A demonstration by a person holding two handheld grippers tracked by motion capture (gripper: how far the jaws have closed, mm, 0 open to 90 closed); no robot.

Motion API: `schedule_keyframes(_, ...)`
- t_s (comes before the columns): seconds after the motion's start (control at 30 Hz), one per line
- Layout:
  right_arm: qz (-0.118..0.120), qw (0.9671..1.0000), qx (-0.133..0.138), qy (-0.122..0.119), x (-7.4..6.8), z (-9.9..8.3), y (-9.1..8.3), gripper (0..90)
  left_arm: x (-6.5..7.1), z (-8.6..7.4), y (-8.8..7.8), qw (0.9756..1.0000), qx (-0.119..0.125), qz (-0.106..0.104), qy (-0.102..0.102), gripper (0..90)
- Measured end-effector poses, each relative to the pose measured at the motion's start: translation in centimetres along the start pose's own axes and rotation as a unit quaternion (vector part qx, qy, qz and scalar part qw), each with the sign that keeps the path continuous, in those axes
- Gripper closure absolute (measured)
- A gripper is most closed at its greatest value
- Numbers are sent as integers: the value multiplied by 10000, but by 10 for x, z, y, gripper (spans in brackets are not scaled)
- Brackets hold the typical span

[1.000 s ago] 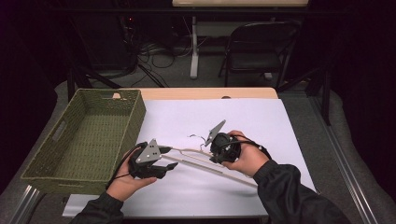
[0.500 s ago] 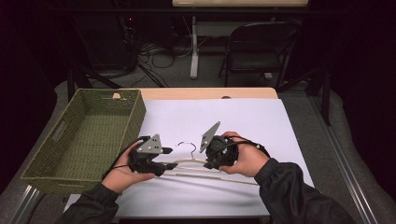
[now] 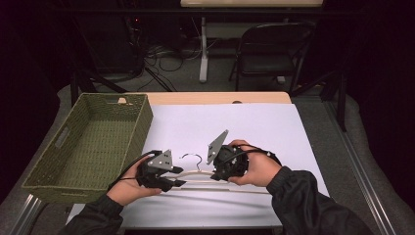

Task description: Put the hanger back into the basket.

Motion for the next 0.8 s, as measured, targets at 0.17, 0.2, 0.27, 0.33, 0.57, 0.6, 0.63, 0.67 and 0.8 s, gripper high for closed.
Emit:
schedule_keyframes(0.17,33,10000,-3,-21,-1,0,0,865,2,-4,5,9998,-169,-137,33,607)
schedule_keyframes(0.2,32,10000,2,-25,-1,0,0,865,2,-4,6,9997,-184,-145,23,621)
schedule_keyframes(0.27,37,10000,13,-37,-1,0,0,865,2,-4,7,9996,-224,-146,32,642)
schedule_keyframes(0.33,25,10000,14,-36,-1,0,0,865,2,-5,8,9996,-223,-168,14,689)
schedule_keyframes(0.57,16,10000,21,-87,0,-2,0,864,3,-6,9,9994,-310,-157,18,780)
schedule_keyframes(0.6,19,9999,21,-97,0,-2,0,864,4,-6,8,9994,-312,-161,33,787)
schedule_keyframes(0.63,28,10000,15,-93,0,-2,-1,863,5,-6,8,9994,-292,-178,28,793)
schedule_keyframes(0.67,33,9999,15,-99,0,-2,-1,862,6,-6,8,9993,-289,-223,41,805)
schedule_keyframes(0.8,-10,9999,3,-100,-1,-3,0,846,9,-7,7,9992,-285,-270,75,853)
Point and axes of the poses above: each handheld gripper's, and its own axes: y roughly forward along the jaws, z roughly out of its top, x roughly to its right, the point moved 3 cm from there along y, roughly forward along the jaws, and after that the axes turned 1 degree about -y, right-handed, at the moved point
